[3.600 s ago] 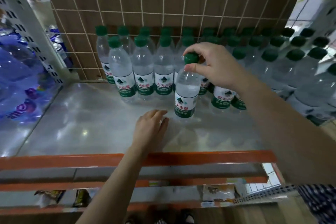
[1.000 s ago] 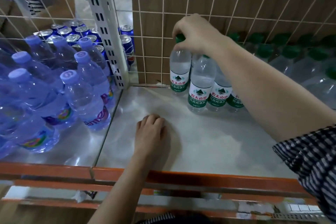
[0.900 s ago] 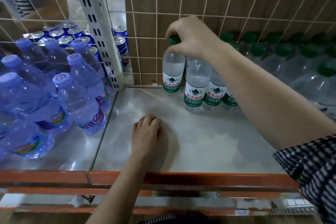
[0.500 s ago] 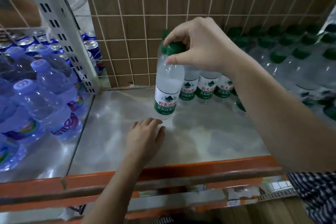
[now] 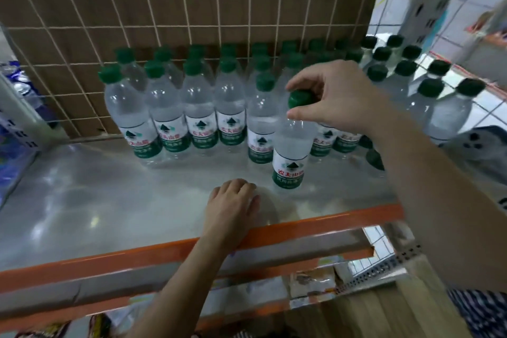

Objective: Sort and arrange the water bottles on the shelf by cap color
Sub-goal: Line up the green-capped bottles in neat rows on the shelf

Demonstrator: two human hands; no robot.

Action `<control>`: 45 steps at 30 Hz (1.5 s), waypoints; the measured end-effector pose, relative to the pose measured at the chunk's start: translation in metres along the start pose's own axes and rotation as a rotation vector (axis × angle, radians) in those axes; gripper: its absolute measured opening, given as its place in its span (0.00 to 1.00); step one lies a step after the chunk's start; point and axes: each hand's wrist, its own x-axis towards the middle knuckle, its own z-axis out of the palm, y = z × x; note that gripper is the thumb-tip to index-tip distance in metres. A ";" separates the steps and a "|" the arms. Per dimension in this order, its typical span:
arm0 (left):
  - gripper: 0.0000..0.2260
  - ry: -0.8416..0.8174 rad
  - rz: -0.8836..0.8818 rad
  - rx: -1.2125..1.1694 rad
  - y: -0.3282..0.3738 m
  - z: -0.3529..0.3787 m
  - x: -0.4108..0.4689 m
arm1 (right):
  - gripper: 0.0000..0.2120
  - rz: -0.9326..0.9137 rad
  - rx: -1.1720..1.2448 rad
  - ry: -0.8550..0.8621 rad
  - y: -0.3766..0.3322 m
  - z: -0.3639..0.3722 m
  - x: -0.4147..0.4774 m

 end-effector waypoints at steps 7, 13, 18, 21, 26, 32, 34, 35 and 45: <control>0.13 -0.032 -0.091 0.019 0.070 0.033 0.028 | 0.20 0.035 0.011 0.034 0.071 -0.042 -0.026; 0.12 0.000 -0.177 0.044 0.071 0.042 0.031 | 0.21 0.020 -0.023 0.064 0.104 -0.057 -0.033; 0.20 0.017 -0.177 0.062 0.075 0.041 0.029 | 0.22 0.011 -0.101 0.079 0.119 -0.066 -0.032; 0.20 0.026 -0.182 0.054 0.075 0.040 0.026 | 0.21 0.024 -0.100 0.087 0.126 -0.066 -0.034; 0.14 0.046 -0.170 0.048 0.077 0.038 0.021 | 0.21 0.028 -0.086 0.149 0.133 -0.054 -0.038; 0.13 0.074 -0.141 0.059 0.079 0.035 0.018 | 0.22 0.025 0.002 0.243 0.135 -0.045 -0.048; 0.12 0.075 -0.140 0.057 0.079 0.035 0.018 | 0.22 0.009 -0.031 0.278 0.134 -0.042 -0.050; 0.11 0.074 -0.138 0.049 0.078 0.034 0.018 | 0.21 -0.010 -0.071 0.298 0.132 -0.040 -0.051; 0.11 0.155 -0.333 0.069 0.037 -0.004 -0.048 | 0.08 -0.385 0.143 0.304 0.061 0.038 -0.061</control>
